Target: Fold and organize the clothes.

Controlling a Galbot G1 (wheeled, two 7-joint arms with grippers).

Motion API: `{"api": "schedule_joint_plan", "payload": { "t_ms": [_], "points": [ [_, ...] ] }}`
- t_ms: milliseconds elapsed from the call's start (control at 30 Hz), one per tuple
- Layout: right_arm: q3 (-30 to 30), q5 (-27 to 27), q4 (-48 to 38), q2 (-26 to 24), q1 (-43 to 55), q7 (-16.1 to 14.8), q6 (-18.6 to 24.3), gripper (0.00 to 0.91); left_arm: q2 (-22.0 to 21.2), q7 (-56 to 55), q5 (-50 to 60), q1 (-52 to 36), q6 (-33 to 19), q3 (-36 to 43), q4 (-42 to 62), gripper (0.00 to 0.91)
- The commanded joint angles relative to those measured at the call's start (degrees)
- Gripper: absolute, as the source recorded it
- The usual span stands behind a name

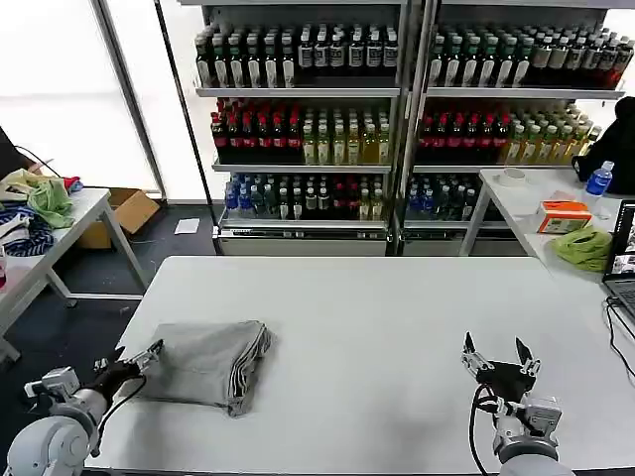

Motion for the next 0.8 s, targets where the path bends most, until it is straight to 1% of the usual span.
{"api": "schedule_joint_plan", "payload": {
  "t_ms": [33, 433, 467, 500, 533, 600, 633, 667, 700, 800],
  "points": [
    [-0.02, 0.02, -0.05, -0.06, 0.08, 0.00, 0.07, 0.907, 0.08, 2.08, 2.18, 0.77, 0.07, -0.95, 3.66, 0.907],
    [0.18, -0.16, 0.08, 0.04, -0.65, 0.01, 0.29, 0.907, -0.78, 6.25, 2.90, 1.48, -0.07, -0.62, 2.09, 0.907],
    [0.15, -0.18, 0.08, 0.04, -0.64, -0.01, 0.28, 0.907, -0.86, 6.58, 3.09, 1.79, -0.12, -0.61, 1.82, 0.705],
    [0.09, -0.22, 0.10, 0.07, -0.63, -0.01, 0.28, 0.907, -0.97, 6.99, 3.31, 2.03, -0.19, -0.60, 1.27, 0.584],
    [0.05, -0.24, 0.12, 0.11, -0.60, -0.02, 0.28, 0.907, -1.01, 7.40, 3.45, 2.27, -0.26, -0.58, 0.87, 0.383],
    [-0.04, -0.28, 0.13, 0.18, -0.56, -0.08, 0.25, 0.907, -1.25, 8.13, 3.82, 2.60, -0.73, -0.53, 0.23, 0.232],
    [-0.11, -0.37, 0.11, 0.22, -0.56, -0.09, 0.26, 0.907, -1.39, 8.50, 3.85, 2.67, -0.82, -0.50, 0.03, 0.191],
    [-0.18, -0.38, 0.11, 0.25, -0.60, -0.07, 0.26, 0.907, -1.54, 8.71, 3.98, 2.66, -0.87, -0.44, 0.05, 0.071],
    [-0.23, -0.47, 0.12, 0.27, -0.65, -0.10, 0.28, 0.907, -1.68, 9.08, 4.21, 2.65, -1.04, -0.35, 0.17, 0.010],
    [-0.34, -0.62, 0.24, 0.36, -0.86, -0.10, 0.33, 0.907, -2.02, 9.63, 4.39, 2.58, -1.33, -0.10, 0.65, 0.000]
  ]
}}
